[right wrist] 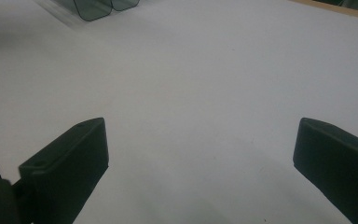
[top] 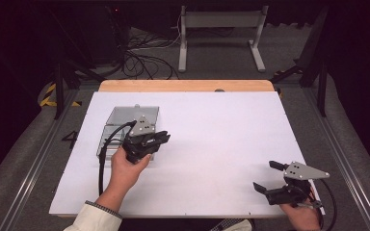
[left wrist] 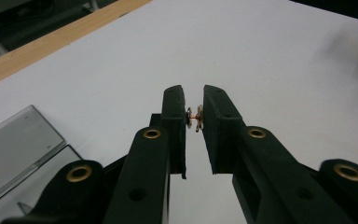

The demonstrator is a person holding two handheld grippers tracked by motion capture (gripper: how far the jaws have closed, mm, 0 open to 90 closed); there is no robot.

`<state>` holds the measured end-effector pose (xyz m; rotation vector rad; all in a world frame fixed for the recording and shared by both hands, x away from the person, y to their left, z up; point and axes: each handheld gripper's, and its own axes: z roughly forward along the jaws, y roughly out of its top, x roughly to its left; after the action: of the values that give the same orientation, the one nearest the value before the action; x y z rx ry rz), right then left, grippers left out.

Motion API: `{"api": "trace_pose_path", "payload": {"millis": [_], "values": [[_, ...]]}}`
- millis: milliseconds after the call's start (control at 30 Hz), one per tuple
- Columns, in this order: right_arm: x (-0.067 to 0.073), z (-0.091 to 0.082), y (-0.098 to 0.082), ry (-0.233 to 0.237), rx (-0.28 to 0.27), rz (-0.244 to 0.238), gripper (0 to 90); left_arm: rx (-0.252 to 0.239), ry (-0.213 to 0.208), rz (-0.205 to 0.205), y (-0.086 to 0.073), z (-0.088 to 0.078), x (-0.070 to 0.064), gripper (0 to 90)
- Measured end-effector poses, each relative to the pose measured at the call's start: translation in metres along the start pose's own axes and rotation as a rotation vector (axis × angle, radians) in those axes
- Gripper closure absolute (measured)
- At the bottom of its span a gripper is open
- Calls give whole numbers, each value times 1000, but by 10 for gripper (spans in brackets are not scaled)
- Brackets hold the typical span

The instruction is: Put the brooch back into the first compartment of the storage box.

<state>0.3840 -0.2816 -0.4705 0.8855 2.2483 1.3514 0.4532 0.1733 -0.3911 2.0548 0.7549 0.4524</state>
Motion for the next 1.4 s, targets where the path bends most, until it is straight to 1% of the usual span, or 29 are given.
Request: {"api": "trace_pose_path", "payload": {"millis": [100,267,300,333,500,533,567,633,733,833,867,1067,1100,1233,1400], "values": [[0,0,0,0,1,-1,39,4,22,-4,-3,-6,6,794],[0,0,0,0,2,-1,39,10,48,-23,-11,-13,15,793],[0,0,0,-1,2,0,39,7,53,-32,-13,-14,17,794],[0,0,0,0,3,-1,39,13,59,-31,-15,-16,19,793],[0,1,0,0,6,-2,39,9,87,-62,-23,-26,30,793],[0,1,0,0,6,-2,39,9,96,-61,-24,-28,32,793],[0,1,0,0,6,-2,39,8,98,-72,-26,-30,34,793],[0,1,0,0,6,-2,39,10,112,-75,-29,-34,39,793],[0,1,0,0,7,-4,39,11,129,-91,-34,-38,44,793],[1,1,0,0,9,-3,39,21,152,-98,-40,-42,51,793],[1,1,0,1,9,-2,40,23,156,-108,-42,-43,52,793],[1,1,0,1,9,-2,39,43,184,-130,-52,-48,63,793],[1,1,0,2,10,-2,39,43,190,-141,-53,-49,64,793],[1,2,0,1,10,-2,39,57,213,-149,-59,-52,70,793],[1,2,0,1,11,-4,39,67,238,-184,-66,-58,79,793]]}}
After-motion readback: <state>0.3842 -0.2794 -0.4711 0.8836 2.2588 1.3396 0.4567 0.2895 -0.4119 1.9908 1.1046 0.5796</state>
